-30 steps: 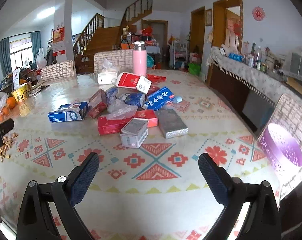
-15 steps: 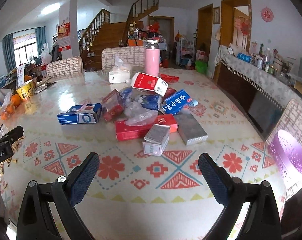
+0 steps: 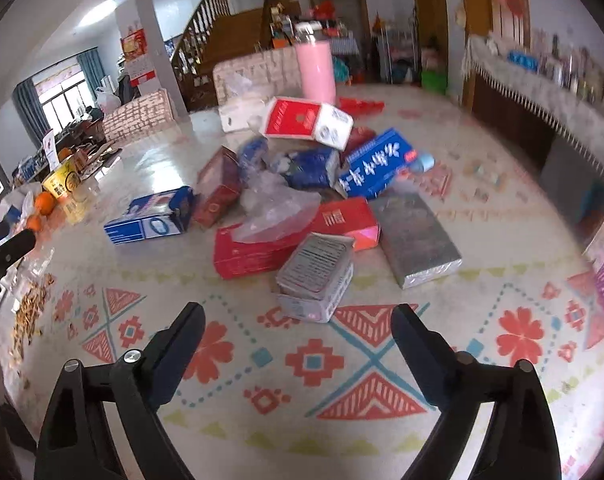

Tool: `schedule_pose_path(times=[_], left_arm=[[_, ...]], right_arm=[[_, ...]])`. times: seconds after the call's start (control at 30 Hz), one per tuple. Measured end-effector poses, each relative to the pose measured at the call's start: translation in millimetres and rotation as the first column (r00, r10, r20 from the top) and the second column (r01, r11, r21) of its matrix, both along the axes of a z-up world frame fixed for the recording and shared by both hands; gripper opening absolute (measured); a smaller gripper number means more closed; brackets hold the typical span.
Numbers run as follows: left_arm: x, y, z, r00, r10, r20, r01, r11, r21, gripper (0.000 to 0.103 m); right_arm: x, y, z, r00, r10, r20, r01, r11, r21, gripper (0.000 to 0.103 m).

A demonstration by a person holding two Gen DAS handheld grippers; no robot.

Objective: Collect trash
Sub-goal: 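Grasp the blue-and-white toothpaste box with left tool while right tool grasps the small white box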

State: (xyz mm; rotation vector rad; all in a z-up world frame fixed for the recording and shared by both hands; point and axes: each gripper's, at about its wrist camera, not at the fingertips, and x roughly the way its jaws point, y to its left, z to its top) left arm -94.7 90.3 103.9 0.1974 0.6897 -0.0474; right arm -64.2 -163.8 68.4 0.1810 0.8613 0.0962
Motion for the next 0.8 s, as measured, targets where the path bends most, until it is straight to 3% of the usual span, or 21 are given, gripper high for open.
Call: schedule_pose_path(times=[0.2,0.47,0.6,0.8], left_arm=[[56.6,-28.0,-17.0,0.989,-0.123,-0.086,0.125,0.992,0.017,0.103],[116.5,-42.9,-40.3,0.943,-0.260,-0.208,0.265,0.964,-0.003,0.103],[133.0,-45.8,-52.3,0.908,-0.308,-0.283,0.312,0.950,-0.033,0.103],[124.7,-51.2,-72.6,0.872,-0.343,-0.349,0.358,0.933,-0.023,0.103]], right_arm=[[21.3,-5.8,-12.6,0.998,0.003,-0.062,-0.001,0.999,0.035,0.092],[38.5,0.1,-16.6,0.997,0.019,-0.072,-0.017,1.000,0.018,0.089],[41.4,2.6,-19.6,0.997,0.025,-0.074,-0.024,1.000,0.017,0.076],[47.9,3.3,-25.5,0.996,0.020,-0.085,-0.019,1.000,0.013,0.071]])
